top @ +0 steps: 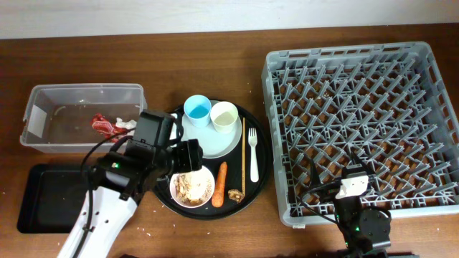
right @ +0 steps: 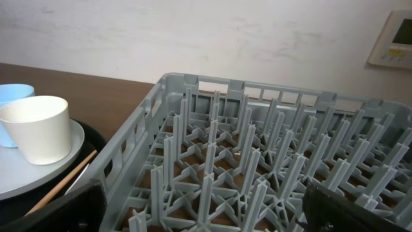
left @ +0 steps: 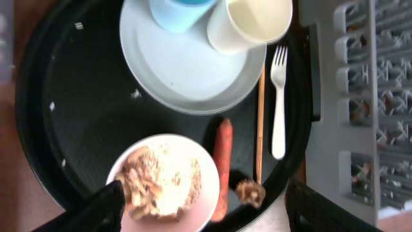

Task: Sort waste into correct bins and load items into the dishwasher rack
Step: 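Move left gripper to the rice bowl and grasp its rim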

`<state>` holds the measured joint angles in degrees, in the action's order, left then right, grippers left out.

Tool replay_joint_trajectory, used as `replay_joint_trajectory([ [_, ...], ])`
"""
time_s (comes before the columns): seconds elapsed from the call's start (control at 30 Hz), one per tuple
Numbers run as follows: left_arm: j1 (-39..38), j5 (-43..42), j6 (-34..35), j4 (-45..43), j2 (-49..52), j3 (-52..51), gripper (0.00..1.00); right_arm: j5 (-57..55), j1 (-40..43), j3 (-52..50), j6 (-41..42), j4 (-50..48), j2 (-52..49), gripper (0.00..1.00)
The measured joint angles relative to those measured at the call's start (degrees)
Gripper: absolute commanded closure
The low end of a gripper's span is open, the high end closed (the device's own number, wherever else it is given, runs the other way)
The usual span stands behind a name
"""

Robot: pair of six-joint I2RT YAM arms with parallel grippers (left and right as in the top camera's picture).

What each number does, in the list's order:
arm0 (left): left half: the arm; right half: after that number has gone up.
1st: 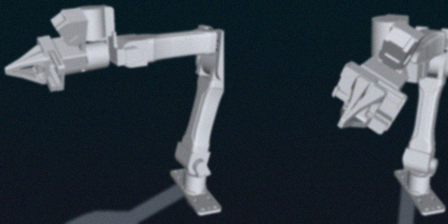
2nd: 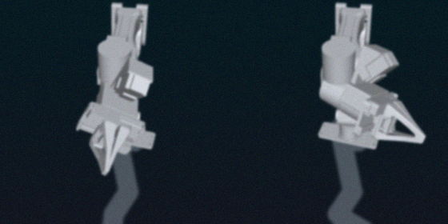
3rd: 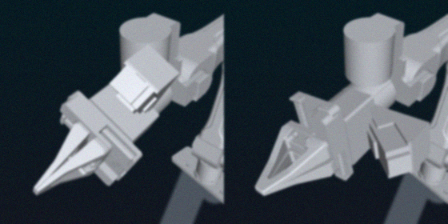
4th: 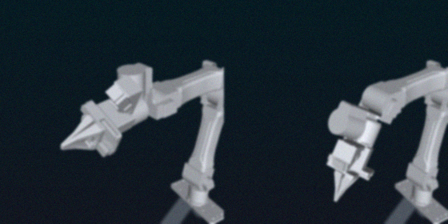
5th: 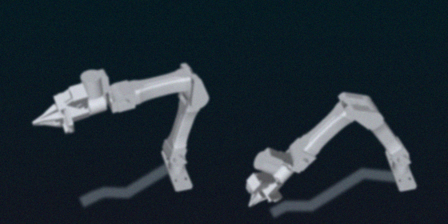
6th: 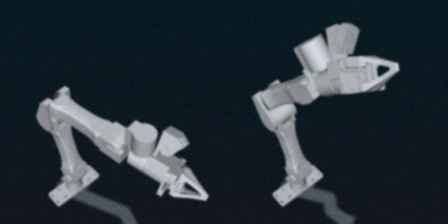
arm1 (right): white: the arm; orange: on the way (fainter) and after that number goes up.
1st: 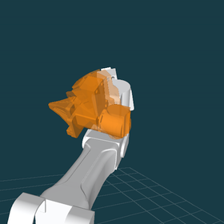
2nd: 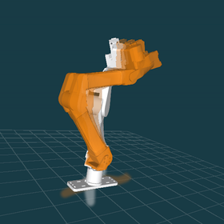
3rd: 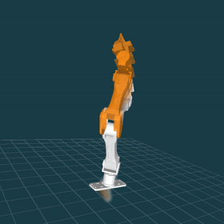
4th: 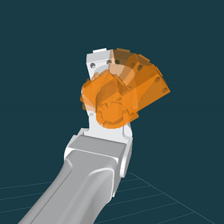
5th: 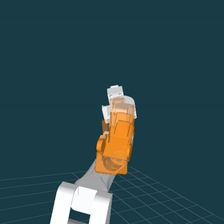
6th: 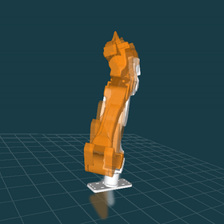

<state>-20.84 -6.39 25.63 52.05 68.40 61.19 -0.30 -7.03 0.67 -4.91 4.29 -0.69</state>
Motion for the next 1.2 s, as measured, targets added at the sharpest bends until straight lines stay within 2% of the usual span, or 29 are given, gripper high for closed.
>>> replay_joint_trajectory([
  [0.1,0.00,2.47,0.42,-5.55,0.02,-0.22,0.24,0.00,0.00,0.00,-0.02,0.00,0.00,0.02],
  [0.13,0.00,3.56,1.14,-10.84,0.76,-0.17,0.24,-0.02,0.00,0.00,0.00,0.00,0.00,0.01],
  [0.2,0.00,4.72,1.88,-15.17,4.24,-0.13,0.23,0.00,0.00,0.00,0.00,0.00,0.02,0.01],
  [0.33,0.00,5.60,2.54,-16.50,16.17,1.68,0.25,0.00,0.00,0.00,0.00,0.00,0.00,0.01],
  [0.47,2.38,6.73,2.73,-22.84,16.87,3.58,0.28,0.00,0.00,0.00,0.00,0.00,0.00,0.01],
  [0.5,2.99,6.97,2.75,-23.89,18.43,3.82,0.27,0.00,0.00,0.00,-0.02,0.00,0.00,0.01],
  [0.63,3.30,7.08,2.97,-19.47,20.20,4.00,0.01,0.00,0.00,0.00,-0.02,0.00,0.00,0.01],
  [0.9,3.30,7.13,3.17,-17.79,20.22,4.02,0.01,0.00,0.00,0.00,0.00,0.02,0.00,0.01],
  [0.93,3.30,7.15,3.15,-20.37,20.24,3.96,0.01,0.00,0.00,0.00,-0.02,0.00,0.00,0.01],
  [0.97,3.30,7.15,3.15,-21.35,20.24,4.04,0.05,0.00,0.00,0.00,-0.02,0.00,0.00,0.01],
  [1.0,3.30,7.13,3.17,-21.51,20.28,4.04,0.28,0.00,0.00,0.00,-0.04,0.00,0.00,0.01],
  [1.03,3.30,7.10,3.85,-22.77,20.28,4.04,0.41,0.00,0.00,0.00,0.00,0.02,0.00,0.01],
  [1.07,3.30,7.13,4.52,-23.71,20.33,4.02,0.59,-0.02,0.00,0.00,0.02,0.00,0.00,0.01],
  [1.2,3.30,10.62,10.27,-28.11,27.36,4.09,0.58,0.00,0.00,0.00,-0.04,0.00,0.00,0.01],
])
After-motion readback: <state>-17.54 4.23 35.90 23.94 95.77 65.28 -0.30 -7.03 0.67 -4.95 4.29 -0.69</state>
